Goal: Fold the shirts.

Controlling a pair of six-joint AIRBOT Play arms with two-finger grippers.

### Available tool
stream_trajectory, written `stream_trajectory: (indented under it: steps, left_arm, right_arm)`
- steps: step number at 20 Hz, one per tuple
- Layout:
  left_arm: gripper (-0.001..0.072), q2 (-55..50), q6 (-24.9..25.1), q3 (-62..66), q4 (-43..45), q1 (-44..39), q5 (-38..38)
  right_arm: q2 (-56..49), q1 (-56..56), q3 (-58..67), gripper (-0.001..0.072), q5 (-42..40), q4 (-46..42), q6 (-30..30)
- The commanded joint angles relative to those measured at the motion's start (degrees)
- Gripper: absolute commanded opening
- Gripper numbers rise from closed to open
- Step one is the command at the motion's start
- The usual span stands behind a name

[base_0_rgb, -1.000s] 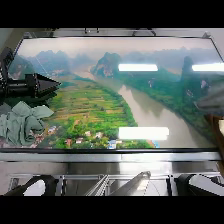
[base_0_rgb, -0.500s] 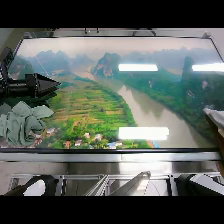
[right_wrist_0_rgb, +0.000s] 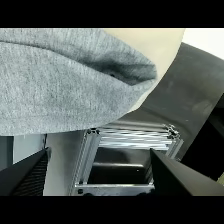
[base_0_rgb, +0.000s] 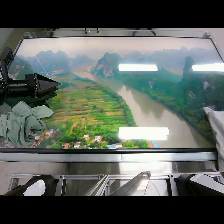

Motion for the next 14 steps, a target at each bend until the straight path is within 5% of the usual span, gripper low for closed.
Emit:
stream_trajectory:
  steps: [1, 3, 4, 5, 6, 7, 8, 14]
  left_arm:
    - [0.0481, 0.02, 0.02, -0.02, -0.24, 0.02, 1.53]
    - [0.0481, 0.02, 0.0, -0.02, -0.63, 0.02, 3.1]
    - [0.0481, 0.02, 0.0, -0.02, -0.7, 0.02, 3.76]
    - [0.048, 0.02, 0.0, -0.02, -0.98, 0.02, 4.5]
    - [0.0412, 0.02, 0.0, -0.02, -1.79, 0.02, 4.85]
    - [0.013, 0.02, 0.0, 0.04, -2.32, 0.04, 4.81]
    - [0.0009, 0.02, -0.02, 0.48, -1.79, 0.04, 4.59]
    - [0.0007, 6.58, -0.24, -5.77, -1.4, -1.11, 2.34]
  right_arm:
    - [-0.31, 0.02, 3.02, 0.07, 0.72, 5.18, 0.44]
    - [-0.33, 0.15, 5.88, 0.0692, -0.24, 18.21, 0.42]
    - [-0.33, 0.48, 6.56, 0.0631, -0.92, 27.04, 0.42]
    - [-0.31, 1.29, 6.62, 0.0193, -1.53, 35.28, -0.11]
    - [-0.26, 2.75, 6.62, 0.0018, -2.38, 40.92, -1.49]
    - [-0.15, 5.01, 6.62, 0.0016, -3.28, 43.65, -1.51]
    - [0.09, 8.0, 6.62, 0.0016, -4.09, 44.48, -2.14]
    - [4.72, 32.57, 1.05, 0.0015, -8.98, 42.42, -13.57]
